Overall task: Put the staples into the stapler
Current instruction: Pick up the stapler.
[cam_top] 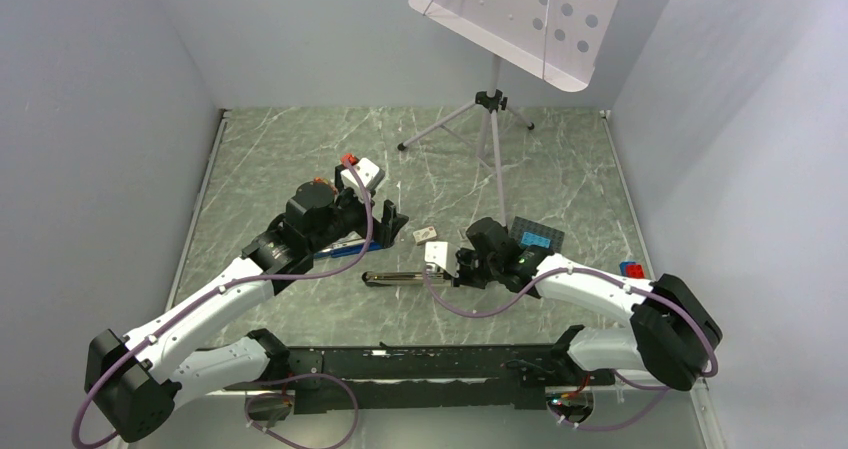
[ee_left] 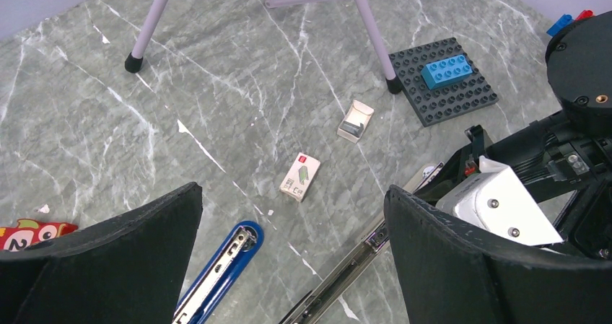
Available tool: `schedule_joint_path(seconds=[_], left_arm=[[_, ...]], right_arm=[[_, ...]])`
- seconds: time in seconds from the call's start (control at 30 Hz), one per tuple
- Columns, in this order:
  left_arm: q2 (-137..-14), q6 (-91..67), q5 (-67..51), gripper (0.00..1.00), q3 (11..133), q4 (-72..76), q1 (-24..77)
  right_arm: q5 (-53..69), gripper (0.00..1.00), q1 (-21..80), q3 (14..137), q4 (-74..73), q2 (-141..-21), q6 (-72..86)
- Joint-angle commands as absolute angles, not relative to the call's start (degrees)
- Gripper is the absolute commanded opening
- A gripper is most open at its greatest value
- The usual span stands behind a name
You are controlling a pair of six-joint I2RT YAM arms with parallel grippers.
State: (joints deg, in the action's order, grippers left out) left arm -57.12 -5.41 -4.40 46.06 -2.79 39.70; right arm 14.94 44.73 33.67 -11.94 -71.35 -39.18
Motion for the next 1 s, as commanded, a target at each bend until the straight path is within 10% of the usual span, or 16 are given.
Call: schedule_joint_path(seconds=[0.0, 0.37, 0.97], left_arm=[[-56.51, -5.71, -4.03, 0.99, 46.22, -0.44, 39.46], [-56.67, -12.88, -9.30, 0.99, 45.49, 4.56, 36.53], [-75.80, -64.99, -50.08, 0.93, 44.07, 23.02, 18.06]], right_arm=[[13.45, 0.12, 44.92, 34.45, -11.13, -68.45, -39.09], [17.42, 0.11, 42.26, 37.33, -12.49, -64.81, -34.87], [26.12, 0.11, 37.29, 40.64, -5.85, -63.33, -35.05]])
